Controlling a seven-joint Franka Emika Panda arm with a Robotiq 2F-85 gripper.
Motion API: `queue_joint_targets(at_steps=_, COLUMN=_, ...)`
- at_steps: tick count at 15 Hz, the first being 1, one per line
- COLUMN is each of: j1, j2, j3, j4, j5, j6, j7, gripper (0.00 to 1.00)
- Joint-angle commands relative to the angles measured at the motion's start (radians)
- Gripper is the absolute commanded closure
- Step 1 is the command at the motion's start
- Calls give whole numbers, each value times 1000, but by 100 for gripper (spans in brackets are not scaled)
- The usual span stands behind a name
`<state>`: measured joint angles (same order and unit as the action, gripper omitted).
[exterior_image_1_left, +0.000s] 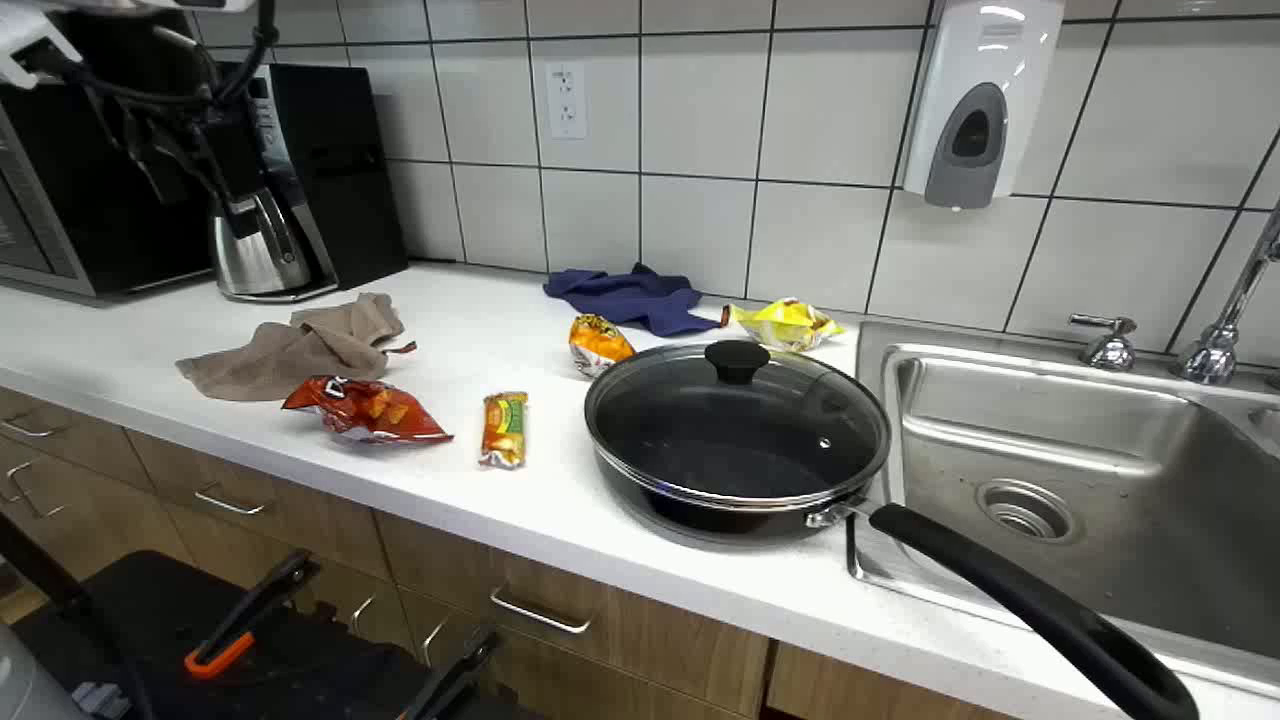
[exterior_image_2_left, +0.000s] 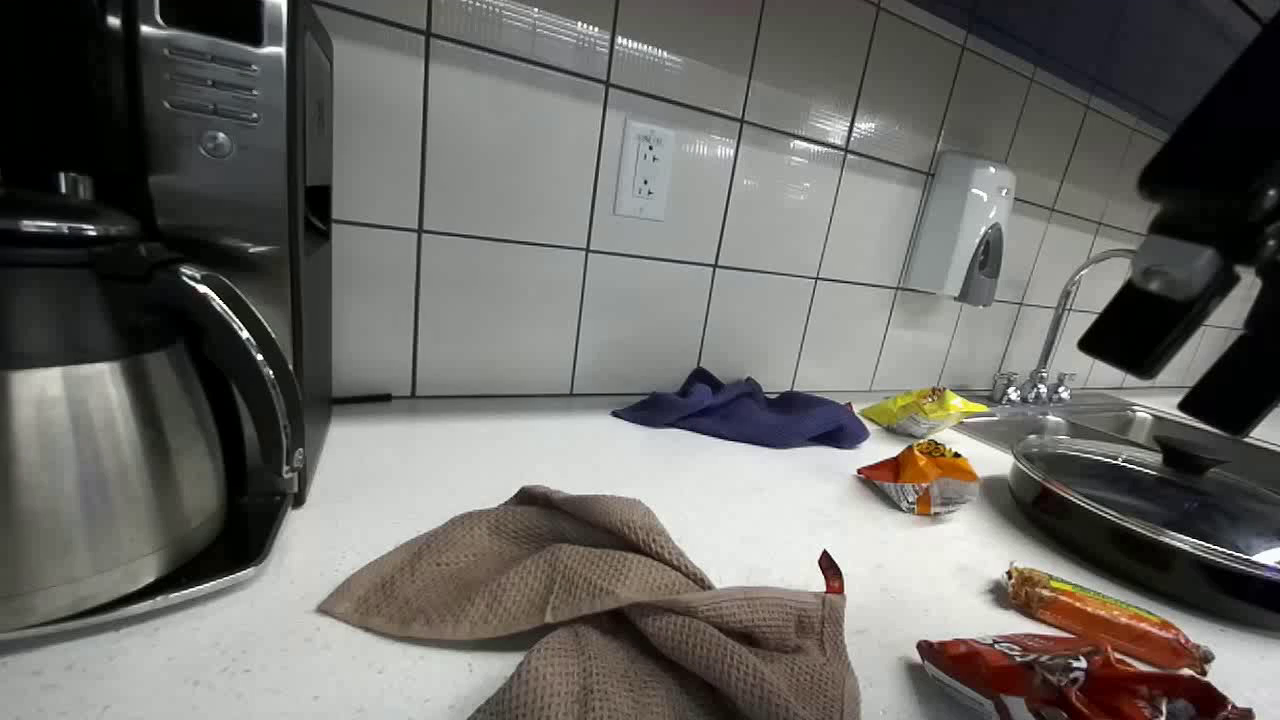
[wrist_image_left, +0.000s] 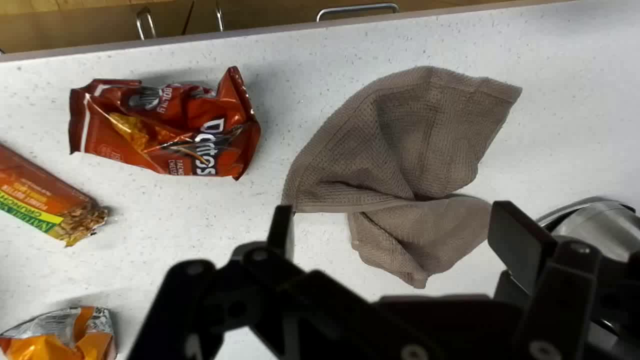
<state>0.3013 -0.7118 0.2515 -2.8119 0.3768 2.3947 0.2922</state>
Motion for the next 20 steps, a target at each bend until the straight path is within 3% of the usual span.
queue_joint_targets(at_steps=1, j1=2, j2=1, j3=-4, j4=2, j5=-4, j6=-4, j7=2, gripper=0)
queue_joint_targets(at_steps=13, j1=2, j2=6, j3=-4, j4=1, j5=-4, j6=-5, j7=2, gripper=0)
queue_joint_targets(at_steps=20, j1=-68, j2=-44, j3=-14, j4=14, j5=-93, j6=-57, j7=13, gripper=0)
